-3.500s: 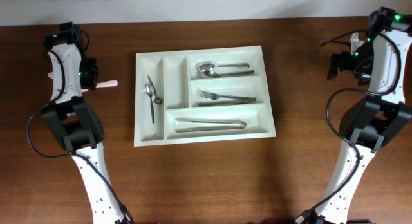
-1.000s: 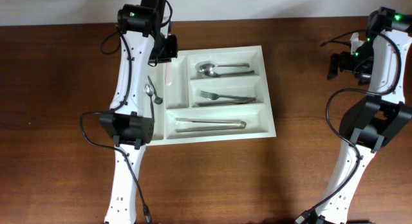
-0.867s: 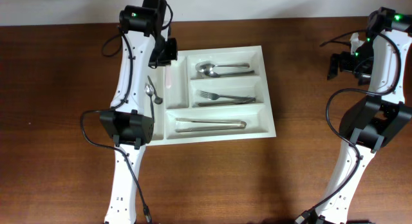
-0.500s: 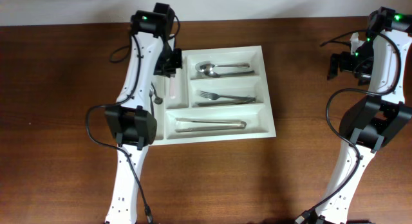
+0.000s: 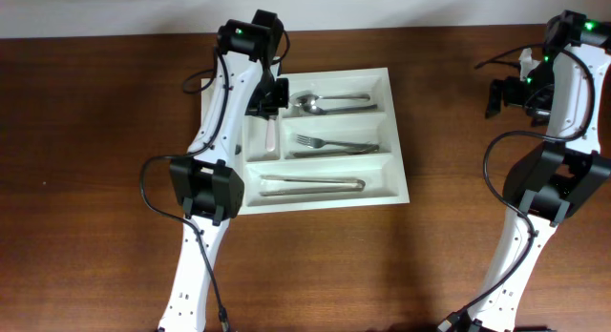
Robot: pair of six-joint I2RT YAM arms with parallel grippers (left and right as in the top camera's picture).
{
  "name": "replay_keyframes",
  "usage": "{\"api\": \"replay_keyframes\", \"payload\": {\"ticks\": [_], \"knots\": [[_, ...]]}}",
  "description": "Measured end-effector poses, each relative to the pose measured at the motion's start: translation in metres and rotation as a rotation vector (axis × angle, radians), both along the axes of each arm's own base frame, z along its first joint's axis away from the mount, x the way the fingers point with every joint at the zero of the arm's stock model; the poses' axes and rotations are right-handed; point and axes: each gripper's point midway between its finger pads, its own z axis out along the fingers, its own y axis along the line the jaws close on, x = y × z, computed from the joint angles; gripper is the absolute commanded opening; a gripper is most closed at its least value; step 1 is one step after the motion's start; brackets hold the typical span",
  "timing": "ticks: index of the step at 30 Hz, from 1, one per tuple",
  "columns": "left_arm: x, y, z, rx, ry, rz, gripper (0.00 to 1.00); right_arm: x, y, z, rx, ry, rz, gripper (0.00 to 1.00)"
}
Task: Pack container
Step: 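Lower the knife into the tray's narrow middle compartment and open the left gripper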
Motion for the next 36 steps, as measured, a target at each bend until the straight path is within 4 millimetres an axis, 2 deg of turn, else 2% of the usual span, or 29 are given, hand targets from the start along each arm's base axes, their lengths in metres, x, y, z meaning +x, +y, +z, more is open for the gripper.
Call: {"api": "replay_keyframes", "payload": {"ticks": [12,14,19,24,29,36], "knots": [[0.004,0.012,0.000,0.026,-0.006,0.034,0.03,0.000,0.000,0.000,0.000,0.000,0.000,0.99],[0.004,0.012,0.000,0.030,-0.007,0.037,0.11,0.000,0.000,0.000,0.000,0.000,0.000,0.99],[0.004,0.014,-0.001,0.037,-0.008,0.043,0.19,0.000,0.000,0.000,0.000,0.000,0.000,0.99],[0.004,0.014,-0.001,0.039,-0.009,0.047,0.30,0.000,0.000,0.000,0.000,0.000,0.000,0.99],[0.005,0.015,-0.001,0.044,-0.010,0.050,0.51,0.000,0.000,0.000,0.000,0.000,0.000,0.99],[0.007,0.015,0.000,0.040,-0.021,0.055,0.56,0.000,0.000,0.000,0.000,0.000,0.000,0.99]]}}
